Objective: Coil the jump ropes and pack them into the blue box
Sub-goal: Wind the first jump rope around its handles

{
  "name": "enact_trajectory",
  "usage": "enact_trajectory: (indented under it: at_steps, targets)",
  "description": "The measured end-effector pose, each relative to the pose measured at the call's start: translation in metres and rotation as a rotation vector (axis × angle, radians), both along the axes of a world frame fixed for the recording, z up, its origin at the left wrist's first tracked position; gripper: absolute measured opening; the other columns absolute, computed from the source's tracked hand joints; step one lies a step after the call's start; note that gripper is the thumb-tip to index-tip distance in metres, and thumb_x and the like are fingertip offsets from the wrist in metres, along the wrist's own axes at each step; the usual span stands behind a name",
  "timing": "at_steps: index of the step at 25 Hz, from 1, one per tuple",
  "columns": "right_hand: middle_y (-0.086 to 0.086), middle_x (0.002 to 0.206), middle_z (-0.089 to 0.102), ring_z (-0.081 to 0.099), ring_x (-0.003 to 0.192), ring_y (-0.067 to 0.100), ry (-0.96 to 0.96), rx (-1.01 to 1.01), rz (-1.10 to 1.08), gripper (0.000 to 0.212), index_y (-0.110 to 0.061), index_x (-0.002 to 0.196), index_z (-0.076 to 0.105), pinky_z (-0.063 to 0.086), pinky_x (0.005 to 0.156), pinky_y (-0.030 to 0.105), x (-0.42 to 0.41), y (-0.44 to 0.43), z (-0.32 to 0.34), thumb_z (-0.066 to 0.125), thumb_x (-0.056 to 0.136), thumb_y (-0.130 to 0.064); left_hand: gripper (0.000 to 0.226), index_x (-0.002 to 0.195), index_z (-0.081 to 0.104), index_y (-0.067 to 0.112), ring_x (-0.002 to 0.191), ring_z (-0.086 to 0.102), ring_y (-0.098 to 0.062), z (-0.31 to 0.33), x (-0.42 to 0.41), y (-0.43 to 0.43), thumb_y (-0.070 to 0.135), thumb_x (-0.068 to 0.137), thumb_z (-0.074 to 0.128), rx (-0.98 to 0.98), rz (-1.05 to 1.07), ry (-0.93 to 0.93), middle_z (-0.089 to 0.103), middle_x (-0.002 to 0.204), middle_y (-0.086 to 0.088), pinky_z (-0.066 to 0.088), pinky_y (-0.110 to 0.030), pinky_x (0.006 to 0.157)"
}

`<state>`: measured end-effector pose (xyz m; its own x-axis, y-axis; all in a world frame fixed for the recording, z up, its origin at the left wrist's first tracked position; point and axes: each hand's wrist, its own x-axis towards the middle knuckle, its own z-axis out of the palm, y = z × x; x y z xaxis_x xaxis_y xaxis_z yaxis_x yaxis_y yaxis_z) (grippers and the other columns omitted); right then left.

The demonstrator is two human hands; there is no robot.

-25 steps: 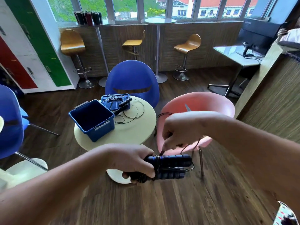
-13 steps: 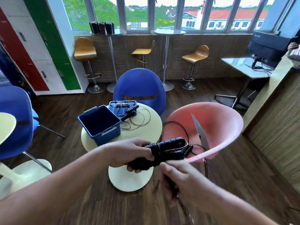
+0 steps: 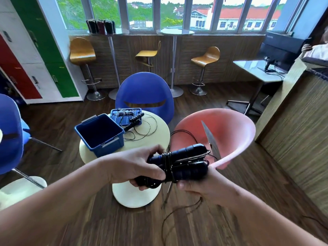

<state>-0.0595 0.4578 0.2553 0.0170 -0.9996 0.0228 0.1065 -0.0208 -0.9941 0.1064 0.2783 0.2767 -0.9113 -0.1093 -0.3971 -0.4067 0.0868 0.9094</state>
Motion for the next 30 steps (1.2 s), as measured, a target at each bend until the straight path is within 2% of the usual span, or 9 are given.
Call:
enact_trajectory:
  at_steps: [3, 6, 8, 10, 13, 16, 21, 26, 30]
  targets:
    - [-0.022, 0.072, 0.072, 0.063, 0.069, -0.010, 0.161, -0.001, 0.014, 0.023, -0.041, 0.084, 0.078, 0.047, 0.065, 0.008, -0.001, -0.003, 0.006, 0.079, 0.078, -0.019, 0.080, 0.114, 0.061, 0.002, 0.075, 0.048, -0.036, 0.008, 0.000, -0.001, 0.059, 0.066, 0.087, -0.060, -0.097, 0.002, 0.054, 0.087, -0.021, 0.032, -0.034, 0.057]
    - [-0.030, 0.072, 0.070, 0.060, 0.069, -0.017, 0.537, 0.106, 0.105, 0.029, -0.032, 0.089, 0.072, 0.047, 0.067, 0.008, -0.018, -0.015, 0.017, 0.081, 0.083, -0.005, 0.053, 0.100, 0.071, 0.007, 0.075, 0.053, -0.034, 0.017, 0.002, -0.002, 0.051, 0.072, 0.080, -0.137, -0.105, -0.025, 0.060, 0.082, -0.015, 0.040, -0.037, 0.059]
    - [-0.018, 0.072, 0.072, 0.056, 0.064, -0.017, 0.883, 0.198, 0.201, 0.021, -0.020, 0.095, 0.074, 0.048, 0.065, 0.010, -0.030, -0.034, 0.030, 0.078, 0.084, -0.002, 0.046, 0.101, 0.074, 0.010, 0.078, 0.060, -0.033, 0.022, 0.001, -0.005, 0.046, 0.075, 0.080, -0.208, -0.141, -0.080, 0.066, 0.084, -0.018, 0.046, -0.042, 0.067]
    - [-0.014, 0.058, 0.056, 0.047, 0.048, -0.011, 1.155, 0.299, 0.348, 0.026, -0.022, 0.077, 0.070, 0.039, 0.053, 0.010, -0.039, -0.054, 0.044, 0.065, 0.084, 0.002, 0.034, 0.101, 0.075, 0.013, 0.077, 0.065, -0.030, 0.025, -0.006, -0.002, 0.040, 0.081, 0.081, -0.296, -0.201, -0.161, 0.071, 0.084, -0.015, 0.049, -0.040, 0.068]
    - [-0.007, 0.053, 0.046, 0.040, 0.045, 0.004, 1.362, 0.380, 0.447, 0.025, -0.019, 0.064, 0.062, 0.035, 0.047, 0.021, -0.041, -0.082, 0.057, 0.072, 0.086, -0.022, 0.034, 0.100, 0.075, 0.018, 0.075, 0.070, -0.027, 0.027, -0.016, 0.000, 0.047, 0.082, 0.080, -0.455, -0.287, -0.271, 0.078, 0.088, -0.009, 0.051, -0.038, 0.068]
    - [0.001, 0.056, 0.054, 0.052, 0.052, 0.020, 1.568, 0.320, 0.372, 0.039, -0.015, 0.064, 0.065, 0.043, 0.051, 0.030, -0.035, -0.095, 0.076, 0.076, 0.078, -0.049, 0.037, 0.101, 0.075, 0.016, 0.069, 0.069, -0.021, 0.021, -0.021, -0.006, 0.050, 0.086, 0.075, -0.524, -0.310, -0.352, 0.078, 0.095, -0.013, 0.050, -0.034, 0.065]
    - [0.003, 0.060, 0.057, 0.056, 0.054, 0.023, 1.160, 0.389, 0.065, 0.033, -0.015, 0.066, 0.067, 0.050, 0.050, 0.028, -0.008, -0.082, 0.102, 0.069, 0.090, -0.037, 0.043, 0.100, 0.074, 0.010, 0.062, 0.065, -0.020, -0.014, -0.013, -0.020, 0.052, 0.088, 0.072, -0.483, -0.214, -0.403, 0.078, 0.087, -0.010, 0.045, -0.030, 0.059]
    - [-0.006, 0.051, 0.048, 0.039, 0.044, 0.013, 0.589, 0.405, -0.068, 0.045, -0.021, 0.055, 0.060, 0.029, 0.044, 0.025, 0.029, -0.026, 0.028, 0.056, 0.100, -0.025, 0.041, 0.097, 0.073, 0.006, 0.067, 0.058, -0.026, -0.034, 0.007, -0.043, 0.047, 0.093, 0.070, -0.269, 0.036, -0.271, 0.068, 0.081, -0.011, 0.037, -0.027, 0.052]
    - [0.004, 0.054, 0.050, 0.043, 0.039, 0.015, 0.250, 0.334, -0.147, 0.042, -0.023, 0.063, 0.058, 0.034, 0.039, 0.025, 0.045, 0.006, -0.035, 0.051, 0.105, -0.021, 0.037, 0.091, 0.077, 0.013, 0.074, 0.053, -0.031, -0.050, 0.015, -0.038, 0.050, 0.089, 0.073, -0.156, 0.032, -0.212, 0.066, 0.082, -0.013, 0.034, -0.029, 0.054]
